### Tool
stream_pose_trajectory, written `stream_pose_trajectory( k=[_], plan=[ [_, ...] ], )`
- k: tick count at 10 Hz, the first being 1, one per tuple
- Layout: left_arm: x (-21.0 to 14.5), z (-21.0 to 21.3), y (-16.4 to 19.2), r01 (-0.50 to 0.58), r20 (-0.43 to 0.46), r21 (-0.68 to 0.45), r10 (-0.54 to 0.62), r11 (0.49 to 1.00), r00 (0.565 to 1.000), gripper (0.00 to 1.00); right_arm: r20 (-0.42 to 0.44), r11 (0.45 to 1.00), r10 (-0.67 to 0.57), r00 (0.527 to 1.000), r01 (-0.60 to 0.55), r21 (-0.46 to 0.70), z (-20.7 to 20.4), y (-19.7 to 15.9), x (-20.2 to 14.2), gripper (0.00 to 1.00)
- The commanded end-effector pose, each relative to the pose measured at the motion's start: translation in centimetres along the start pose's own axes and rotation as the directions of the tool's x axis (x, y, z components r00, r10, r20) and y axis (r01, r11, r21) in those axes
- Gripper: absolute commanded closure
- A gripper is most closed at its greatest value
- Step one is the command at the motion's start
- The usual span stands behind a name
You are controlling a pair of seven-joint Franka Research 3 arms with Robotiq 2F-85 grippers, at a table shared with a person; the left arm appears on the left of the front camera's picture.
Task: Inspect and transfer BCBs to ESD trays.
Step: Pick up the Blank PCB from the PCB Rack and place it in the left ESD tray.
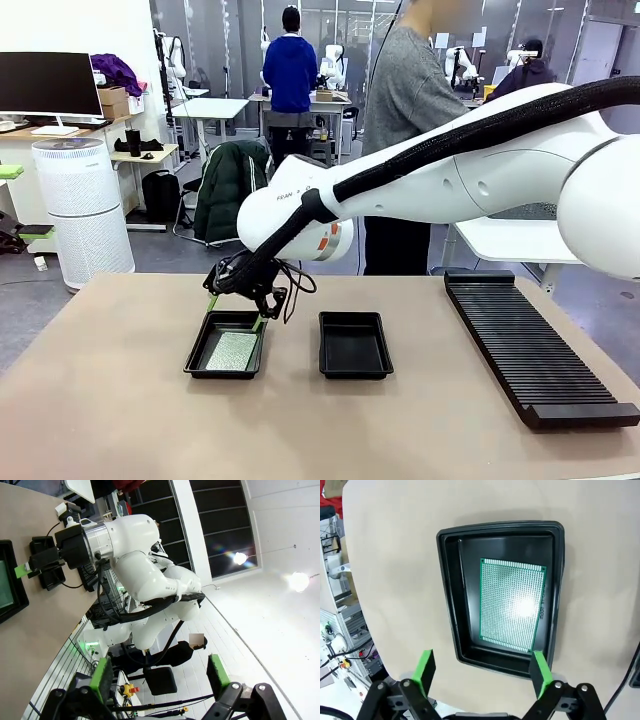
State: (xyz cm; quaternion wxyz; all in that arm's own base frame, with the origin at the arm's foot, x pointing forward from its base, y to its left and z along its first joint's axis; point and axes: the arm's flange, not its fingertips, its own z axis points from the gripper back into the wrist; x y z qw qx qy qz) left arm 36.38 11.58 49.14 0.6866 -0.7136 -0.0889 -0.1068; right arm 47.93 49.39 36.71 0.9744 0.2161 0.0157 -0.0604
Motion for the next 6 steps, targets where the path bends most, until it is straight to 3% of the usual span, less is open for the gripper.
stream_pose_trajectory(
  k=[1,3,4,6],
  plan=[
    [-0.1,0.0,-0.1,-0.01,0.008,0.001,0.01,1.0,1.0,0.0,0.011,0.998,-0.024,1.0,0.024,-0.058,0.5,1.5,0.0,0.0],
    [-0.1,0.0,-0.1,-0.01,0.008,0.001,0.01,1.0,1.0,0.0,0.003,0.995,-0.048,0.999,0.048,-0.093,0.9,1.9,0.0,0.0],
    [-0.1,0.0,-0.1,-0.01,0.008,0.001,0.01,1.0,1.0,0.0,-0.002,0.999,-0.013,1.0,0.013,-0.029,0.7,0.9,-0.1,0.0],
    [-0.1,0.0,-0.1,-0.01,0.008,0.001,0.01,1.0,1.0,0.0,-0.002,0.999,-0.013,1.0,0.013,-0.029,0.7,0.9,-0.1,0.0]
  ],
)
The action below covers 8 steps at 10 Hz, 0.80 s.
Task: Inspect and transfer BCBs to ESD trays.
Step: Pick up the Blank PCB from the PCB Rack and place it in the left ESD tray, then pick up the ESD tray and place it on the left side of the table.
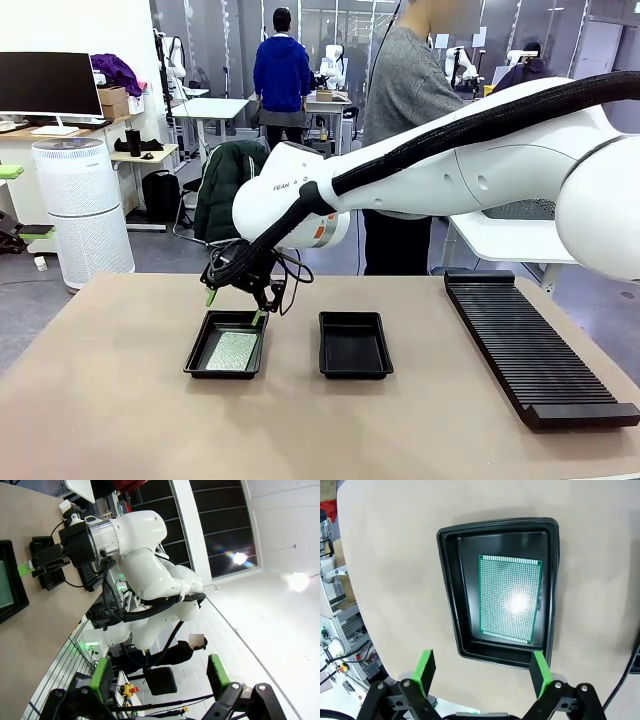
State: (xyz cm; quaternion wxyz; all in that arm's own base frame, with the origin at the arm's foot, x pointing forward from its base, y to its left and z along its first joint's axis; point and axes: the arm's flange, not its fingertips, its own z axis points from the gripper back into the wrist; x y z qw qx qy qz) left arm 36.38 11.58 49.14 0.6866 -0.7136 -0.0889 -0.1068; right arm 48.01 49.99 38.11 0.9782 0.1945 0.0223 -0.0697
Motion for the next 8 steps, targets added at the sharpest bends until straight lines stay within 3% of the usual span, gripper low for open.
stream_pose_trajectory(
  k=[1,8],
  plan=[
    [-0.1,-0.03,-0.09,-0.01,0.008,0.001,0.01,1.0,1.0,0.0,0.004,1.0,0.008,1.0,-0.008,0.015,-0.32,-0.26,-0.07,0.0],
    [-0.1,-0.03,-0.09,-0.01,0.008,0.001,0.01,1.0,1.0,0.0,0.004,1.0,0.008,1.0,-0.008,0.015,-0.32,-0.26,-0.07,0.0]
  ],
)
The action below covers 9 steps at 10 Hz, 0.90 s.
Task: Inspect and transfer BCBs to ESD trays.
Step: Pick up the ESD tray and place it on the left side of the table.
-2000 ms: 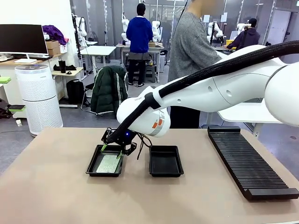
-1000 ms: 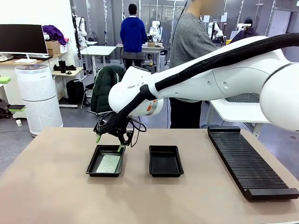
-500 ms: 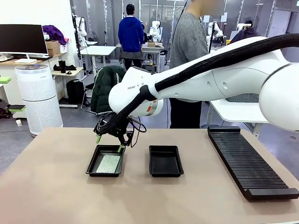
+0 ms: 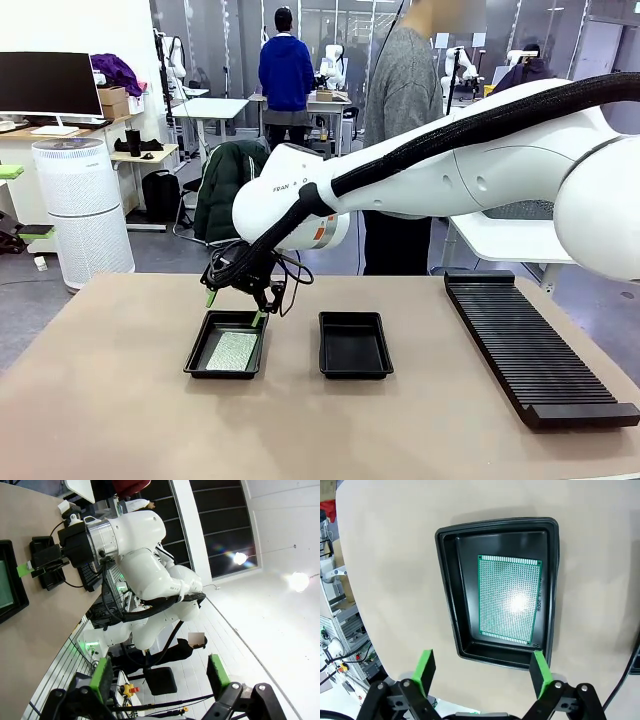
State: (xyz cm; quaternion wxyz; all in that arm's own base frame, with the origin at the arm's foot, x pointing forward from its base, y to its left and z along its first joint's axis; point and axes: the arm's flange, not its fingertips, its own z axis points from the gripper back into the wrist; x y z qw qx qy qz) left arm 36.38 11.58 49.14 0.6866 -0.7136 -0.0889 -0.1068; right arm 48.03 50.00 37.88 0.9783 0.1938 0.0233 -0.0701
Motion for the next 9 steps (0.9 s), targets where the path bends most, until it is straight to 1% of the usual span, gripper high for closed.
stream_pose_trajectory(
  k=[1,5,6,7,8,9],
  plan=[
    [-0.1,0.0,-0.1,-0.01,0.008,0.001,0.01,1.0,1.0,0.0,0.006,1.0,0.009,1.0,-0.009,0.017,-0.1,-0.2,-0.1,0.0],
    [-0.1,0.0,-0.1,-0.01,0.008,0.001,0.01,1.0,1.0,0.0,0.006,1.0,0.009,1.0,-0.009,0.017,-0.1,-0.2,-0.1,0.0],
    [0.0,0.0,0.0,0.0,0.0,0.0,0.0,1.0,1.0,0.0,0.0,1.0,0.0,1.0,0.0,0.0,0.0,0.0,0.0,0.0],
    [0.7,-1.0,-0.8,-0.018,0.064,0.093,0.012,0.996,0.998,0.0,0.009,0.999,0.006,1.0,-0.006,0.039,2.0,-1.3,-1.2,0.0],
    [1.2,-2.0,-1.5,-0.041,0.083,0.134,0.03,0.99,0.996,0.0,0.015,0.998,0.01,1.0,-0.011,0.069,3.6,-2.8,-2.0,0.0],
    [1.9,-3.3,-2.1,-0.045,0.079,0.178,0.031,0.983,0.996,0.0,0.021,0.994,0.02,1.0,-0.022,0.109,5.2,-4.1,-2.8,0.0]
  ],
)
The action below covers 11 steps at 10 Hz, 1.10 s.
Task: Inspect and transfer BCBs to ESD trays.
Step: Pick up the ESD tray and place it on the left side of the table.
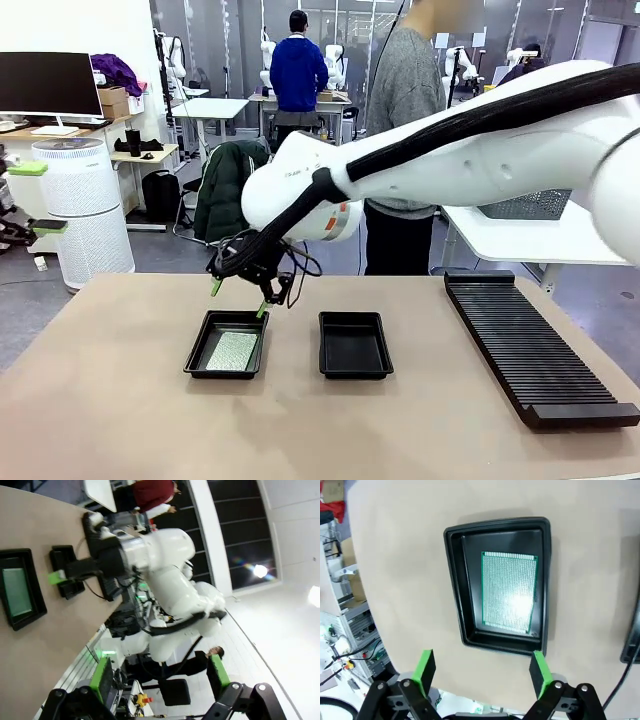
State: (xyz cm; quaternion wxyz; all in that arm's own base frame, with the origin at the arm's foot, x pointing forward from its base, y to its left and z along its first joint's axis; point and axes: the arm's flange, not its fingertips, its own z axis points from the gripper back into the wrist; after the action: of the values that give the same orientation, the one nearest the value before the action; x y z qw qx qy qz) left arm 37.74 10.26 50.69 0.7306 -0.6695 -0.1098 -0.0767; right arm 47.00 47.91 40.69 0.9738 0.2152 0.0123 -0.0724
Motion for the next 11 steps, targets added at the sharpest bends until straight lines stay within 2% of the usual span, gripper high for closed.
stream_pose_trajectory(
  k=[1,4,6,11],
  plan=[
    [0.8,-3.2,-2.2,-0.017,0.024,0.085,0.015,0.996,1.0,0.0,0.024,0.995,0.013,1.0,-0.015,0.103,3.8,-4.5,-2.6,0.0],
    [1.6,-9.3,-4.3,-0.021,0.06,0.302,0.003,0.953,0.998,0.0,0.005,0.974,0.055,0.998,-0.055,0.221,8.9,-9.7,-4.1,0.0],
    [1.7,-14.2,-4.6,-0.022,0.038,0.437,0.006,0.899,0.999,0.0,0.025,0.961,0.061,0.998,-0.065,0.269,11.2,-13.1,-4.5,0.0],
    [2.5,-22.4,-1.8,0.013,-0.065,0.706,0.047,0.708,0.997,0.0,0.007,0.927,0.121,0.993,-0.115,0.358,13.3,-18.2,-3.8,0.0]
  ],
)
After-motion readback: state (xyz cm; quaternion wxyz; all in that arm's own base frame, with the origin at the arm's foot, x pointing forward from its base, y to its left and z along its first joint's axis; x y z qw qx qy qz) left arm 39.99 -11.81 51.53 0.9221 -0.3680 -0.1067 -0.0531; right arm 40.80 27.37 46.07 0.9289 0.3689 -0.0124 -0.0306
